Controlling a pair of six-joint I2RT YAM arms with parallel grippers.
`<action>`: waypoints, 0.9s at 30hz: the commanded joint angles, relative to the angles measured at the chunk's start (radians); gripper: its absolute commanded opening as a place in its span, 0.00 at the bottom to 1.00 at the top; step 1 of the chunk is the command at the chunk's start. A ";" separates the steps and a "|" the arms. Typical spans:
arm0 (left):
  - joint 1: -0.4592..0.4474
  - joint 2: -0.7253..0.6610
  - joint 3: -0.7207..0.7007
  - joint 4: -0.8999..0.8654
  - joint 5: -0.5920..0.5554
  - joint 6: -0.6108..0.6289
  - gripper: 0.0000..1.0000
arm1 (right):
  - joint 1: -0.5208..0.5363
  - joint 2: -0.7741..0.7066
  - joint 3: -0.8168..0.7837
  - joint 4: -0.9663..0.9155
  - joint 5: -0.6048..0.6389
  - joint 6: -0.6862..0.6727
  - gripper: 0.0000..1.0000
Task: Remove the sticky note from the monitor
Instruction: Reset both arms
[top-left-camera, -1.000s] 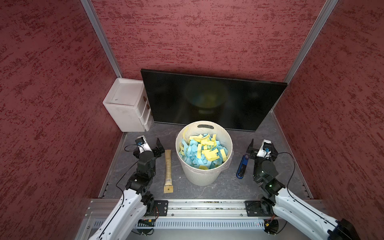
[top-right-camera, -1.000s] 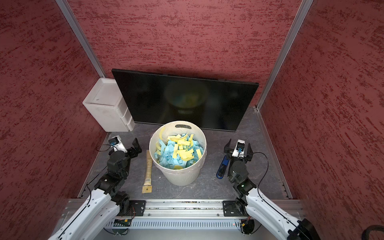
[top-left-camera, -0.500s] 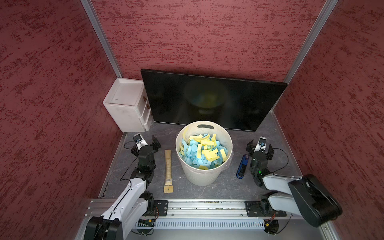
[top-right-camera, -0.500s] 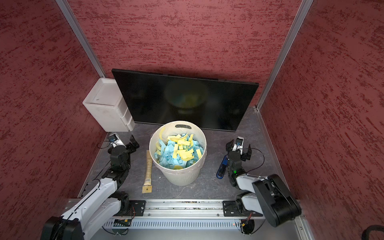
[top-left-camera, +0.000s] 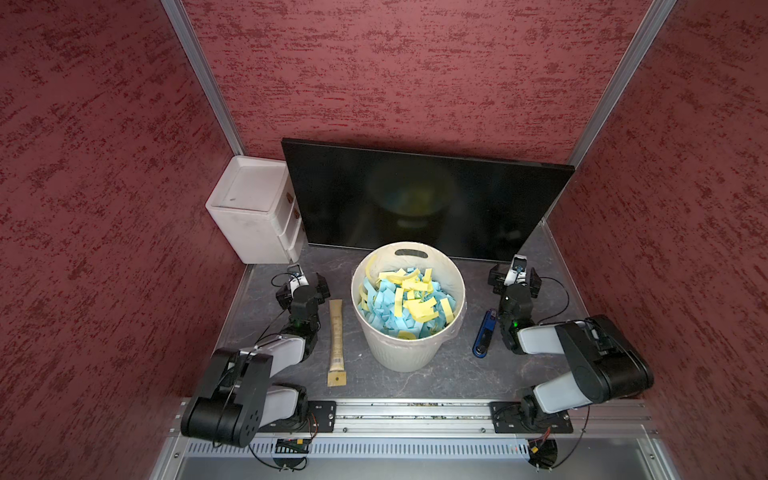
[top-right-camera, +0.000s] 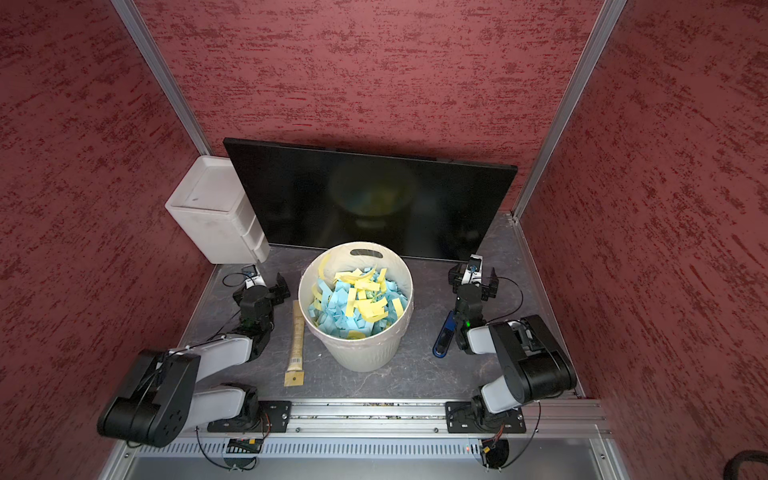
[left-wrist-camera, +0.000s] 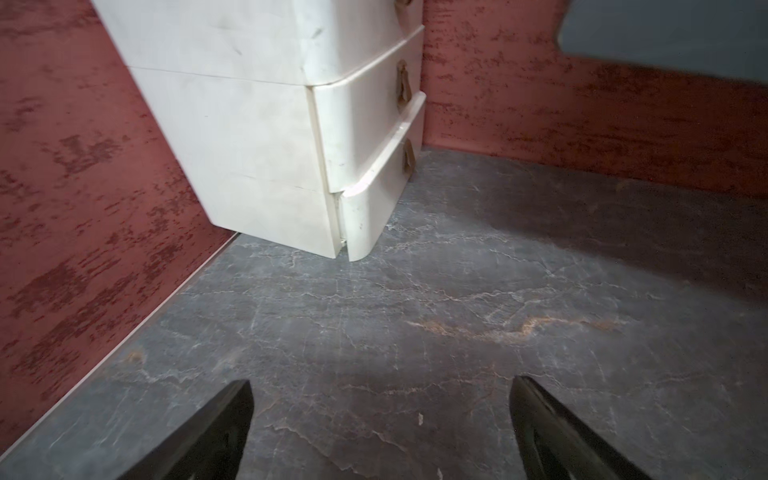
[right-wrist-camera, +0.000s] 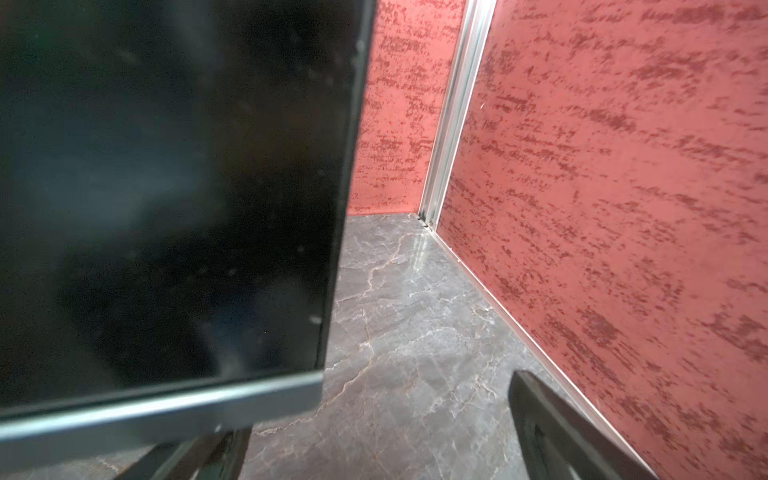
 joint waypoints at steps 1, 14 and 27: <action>0.057 0.088 0.009 0.222 0.156 0.057 1.00 | -0.043 -0.007 0.078 -0.179 -0.125 0.055 0.99; 0.141 0.168 0.084 0.153 0.355 0.032 1.00 | -0.104 0.001 0.132 -0.298 -0.253 0.089 0.99; 0.139 0.167 0.085 0.150 0.353 0.032 1.00 | -0.148 0.047 0.031 -0.079 -0.442 0.076 0.99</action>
